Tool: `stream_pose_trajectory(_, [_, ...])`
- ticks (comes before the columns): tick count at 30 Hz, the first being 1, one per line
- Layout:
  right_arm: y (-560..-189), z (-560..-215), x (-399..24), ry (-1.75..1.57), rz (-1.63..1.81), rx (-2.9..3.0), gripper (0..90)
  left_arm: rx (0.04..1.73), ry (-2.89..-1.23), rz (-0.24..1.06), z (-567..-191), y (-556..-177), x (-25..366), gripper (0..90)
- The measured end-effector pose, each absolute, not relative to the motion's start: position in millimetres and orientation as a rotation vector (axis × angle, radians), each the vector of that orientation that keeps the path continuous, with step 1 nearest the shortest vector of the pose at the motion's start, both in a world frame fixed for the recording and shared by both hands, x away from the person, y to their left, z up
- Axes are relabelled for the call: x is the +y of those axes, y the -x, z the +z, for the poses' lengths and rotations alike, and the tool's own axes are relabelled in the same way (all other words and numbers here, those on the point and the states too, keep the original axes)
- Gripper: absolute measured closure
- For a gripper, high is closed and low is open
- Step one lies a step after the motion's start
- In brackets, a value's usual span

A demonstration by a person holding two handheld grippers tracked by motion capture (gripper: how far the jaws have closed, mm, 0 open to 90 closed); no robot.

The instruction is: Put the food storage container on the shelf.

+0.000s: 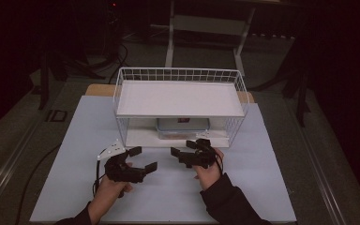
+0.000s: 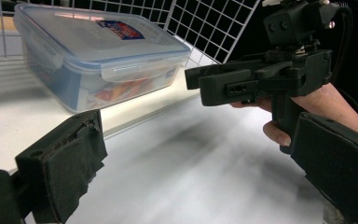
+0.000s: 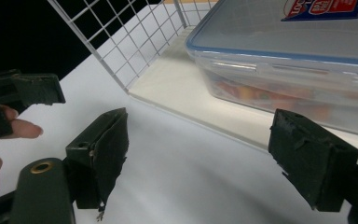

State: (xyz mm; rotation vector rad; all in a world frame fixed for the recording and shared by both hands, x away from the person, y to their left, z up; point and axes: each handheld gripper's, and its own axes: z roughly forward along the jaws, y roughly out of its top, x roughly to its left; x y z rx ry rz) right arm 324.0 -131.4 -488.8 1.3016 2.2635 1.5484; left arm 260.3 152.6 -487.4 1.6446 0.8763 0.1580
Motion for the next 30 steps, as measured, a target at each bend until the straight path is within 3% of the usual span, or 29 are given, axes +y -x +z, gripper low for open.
stream_pose_trajectory(30, [-270.2,-490.2,-203.3,-1.238,1.521,2.239,16.2,0.892,-1.692,0.181,-494.0,-237.8,174.1,3.0])
